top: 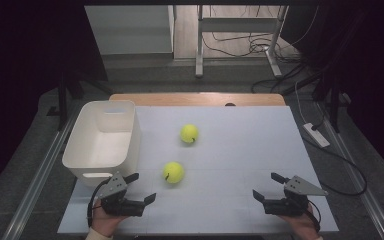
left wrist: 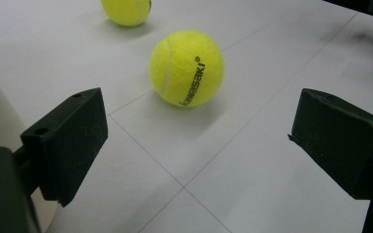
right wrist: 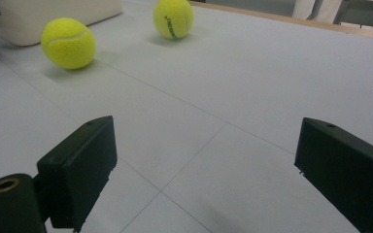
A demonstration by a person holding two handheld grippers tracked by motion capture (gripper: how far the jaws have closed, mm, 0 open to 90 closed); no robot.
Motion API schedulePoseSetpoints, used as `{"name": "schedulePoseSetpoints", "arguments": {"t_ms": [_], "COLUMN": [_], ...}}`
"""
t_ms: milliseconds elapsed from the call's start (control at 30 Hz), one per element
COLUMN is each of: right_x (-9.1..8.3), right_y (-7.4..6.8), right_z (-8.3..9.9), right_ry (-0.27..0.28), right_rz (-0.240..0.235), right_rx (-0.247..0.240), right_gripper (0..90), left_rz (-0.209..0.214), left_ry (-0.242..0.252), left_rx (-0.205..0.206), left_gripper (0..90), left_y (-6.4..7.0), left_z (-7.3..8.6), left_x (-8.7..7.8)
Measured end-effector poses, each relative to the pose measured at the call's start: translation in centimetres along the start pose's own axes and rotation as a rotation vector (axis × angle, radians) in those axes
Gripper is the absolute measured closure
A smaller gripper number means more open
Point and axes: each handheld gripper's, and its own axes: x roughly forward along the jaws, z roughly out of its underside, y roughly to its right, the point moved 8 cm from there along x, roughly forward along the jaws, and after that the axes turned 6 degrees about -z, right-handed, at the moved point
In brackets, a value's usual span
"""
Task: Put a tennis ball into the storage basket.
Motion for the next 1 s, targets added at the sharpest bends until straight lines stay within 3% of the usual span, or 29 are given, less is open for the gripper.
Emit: {"name": "schedulePoseSetpoints", "arguments": {"t_ms": [267,1000], "right_x": [0.0,-0.3], "right_y": [0.3,0.5], "right_z": [0.3,0.3], "right_ry": [-0.004,-0.003], "right_rz": [-0.015,-0.001], "right_rx": [0.021,0.043], "right_gripper": [9.2,11.1], "left_rz": [-0.004,-0.011], "left_ry": [0.003,-0.015], "left_rx": [-0.003,0.005], "left_gripper": [6.9,6.8], "left_y": [0.2,1.1], "left_z": [-0.1,-1.4], "left_x": [-0.1,0.0]}}
